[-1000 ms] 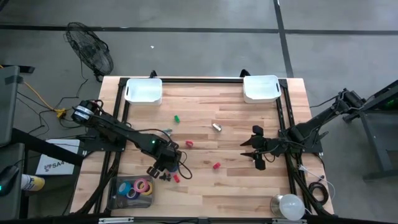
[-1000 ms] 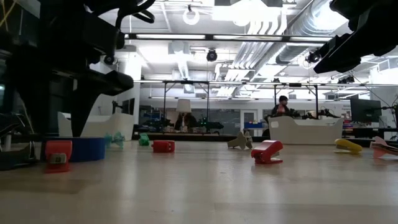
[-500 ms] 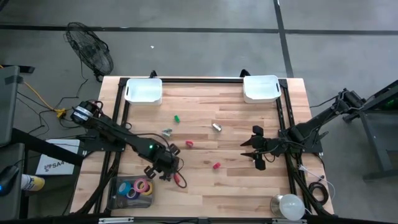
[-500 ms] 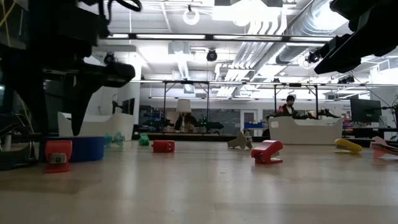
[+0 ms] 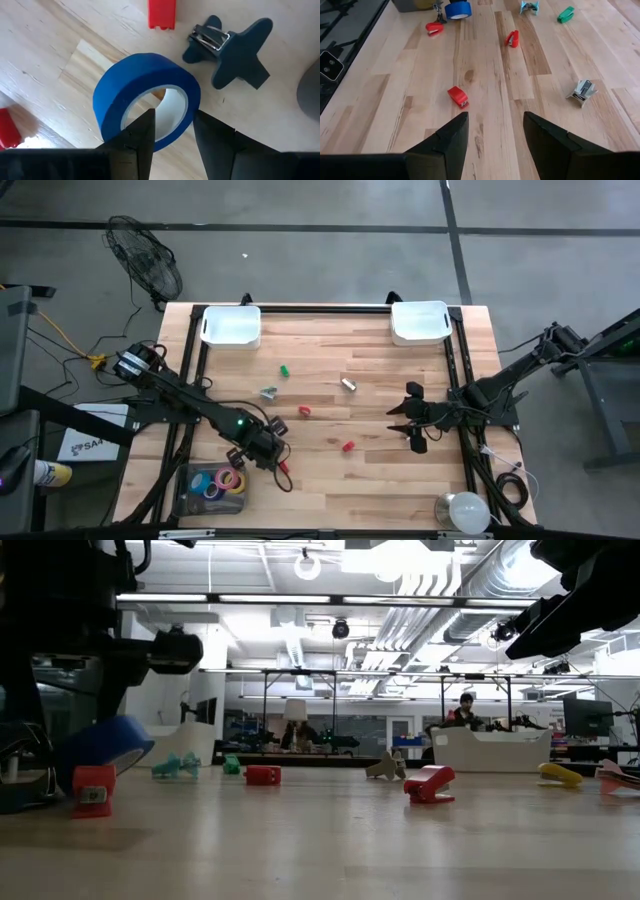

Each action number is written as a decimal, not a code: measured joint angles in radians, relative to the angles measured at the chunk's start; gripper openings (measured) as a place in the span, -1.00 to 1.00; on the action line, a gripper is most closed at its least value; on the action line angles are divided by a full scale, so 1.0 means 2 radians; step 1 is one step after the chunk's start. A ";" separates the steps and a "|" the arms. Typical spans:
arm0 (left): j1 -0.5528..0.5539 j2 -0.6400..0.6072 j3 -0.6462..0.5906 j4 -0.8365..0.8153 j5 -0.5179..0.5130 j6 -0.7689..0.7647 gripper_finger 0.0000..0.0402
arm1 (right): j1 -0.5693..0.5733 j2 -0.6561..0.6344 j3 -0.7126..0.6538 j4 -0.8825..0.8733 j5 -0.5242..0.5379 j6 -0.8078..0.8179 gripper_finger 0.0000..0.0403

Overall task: Pick and place Stapler, Stapler remover, tape
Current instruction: Put the dark blue tape into the black bin

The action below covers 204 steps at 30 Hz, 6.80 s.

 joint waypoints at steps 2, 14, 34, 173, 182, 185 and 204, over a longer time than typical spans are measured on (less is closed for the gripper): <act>0.000 0.000 0.000 0.003 -0.003 0.008 -0.33 | 0.000 0.000 0.000 0.000 0.002 0.000 -0.10; 0.000 -0.002 0.009 -0.003 -0.034 -0.006 -0.33 | 0.000 0.000 0.000 0.000 0.002 0.000 -0.10; 0.002 0.048 0.028 -0.005 -0.018 0.034 -0.34 | 0.000 0.000 0.000 0.000 -0.006 0.000 -0.10; -0.314 0.144 0.272 -0.306 0.066 -0.755 -0.75 | 0.000 0.000 0.000 -0.003 -0.019 0.030 -0.10; -0.314 0.144 0.272 -0.307 0.062 -0.767 -0.75 | 0.000 0.000 0.000 -0.003 -0.019 0.021 -0.10; -0.314 0.144 0.272 -0.307 0.062 -0.771 -0.75 | 0.000 0.000 0.000 -0.002 -0.019 0.009 -0.10; -0.310 0.142 0.272 -0.273 0.054 -0.969 -0.75 | 0.000 0.000 0.000 0.027 -0.020 -0.022 -0.10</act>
